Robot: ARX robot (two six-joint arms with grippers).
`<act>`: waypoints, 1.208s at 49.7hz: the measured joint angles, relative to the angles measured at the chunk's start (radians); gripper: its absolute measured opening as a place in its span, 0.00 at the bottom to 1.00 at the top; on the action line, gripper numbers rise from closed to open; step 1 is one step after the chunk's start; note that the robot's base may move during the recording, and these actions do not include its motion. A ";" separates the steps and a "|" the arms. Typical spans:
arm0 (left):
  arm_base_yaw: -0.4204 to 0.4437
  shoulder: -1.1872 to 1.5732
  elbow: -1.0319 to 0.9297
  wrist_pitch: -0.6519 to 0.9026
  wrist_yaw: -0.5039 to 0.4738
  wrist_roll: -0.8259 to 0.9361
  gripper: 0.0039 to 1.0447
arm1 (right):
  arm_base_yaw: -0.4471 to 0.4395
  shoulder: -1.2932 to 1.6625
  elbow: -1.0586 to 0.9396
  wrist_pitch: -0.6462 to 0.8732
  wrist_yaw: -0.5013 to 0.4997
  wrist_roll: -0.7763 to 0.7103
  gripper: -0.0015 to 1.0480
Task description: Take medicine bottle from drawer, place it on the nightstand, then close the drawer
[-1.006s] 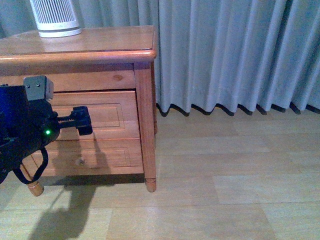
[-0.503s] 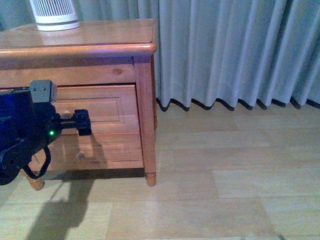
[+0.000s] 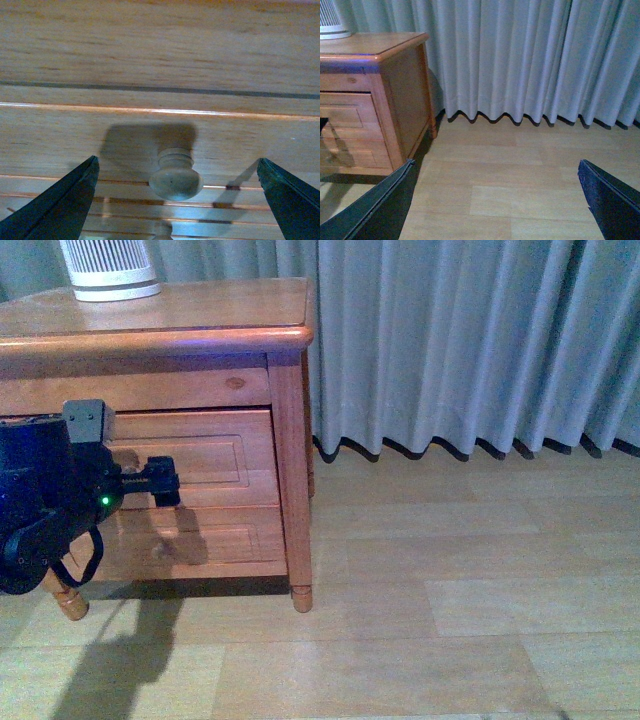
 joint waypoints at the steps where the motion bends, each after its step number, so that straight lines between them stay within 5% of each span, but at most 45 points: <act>1: 0.000 0.000 0.001 0.000 0.000 0.000 0.84 | 0.000 0.000 0.000 0.000 0.000 0.000 0.93; 21: 0.003 0.001 0.003 -0.002 -0.010 -0.006 0.26 | 0.000 0.000 0.000 0.000 0.000 0.000 0.93; 35: 0.007 -0.011 -0.046 0.052 -0.019 -0.005 0.24 | 0.000 0.000 0.000 0.000 0.000 0.000 0.93; 60: 0.043 -0.323 -0.674 0.253 0.035 0.037 0.24 | 0.000 0.000 0.000 0.000 0.000 0.000 0.93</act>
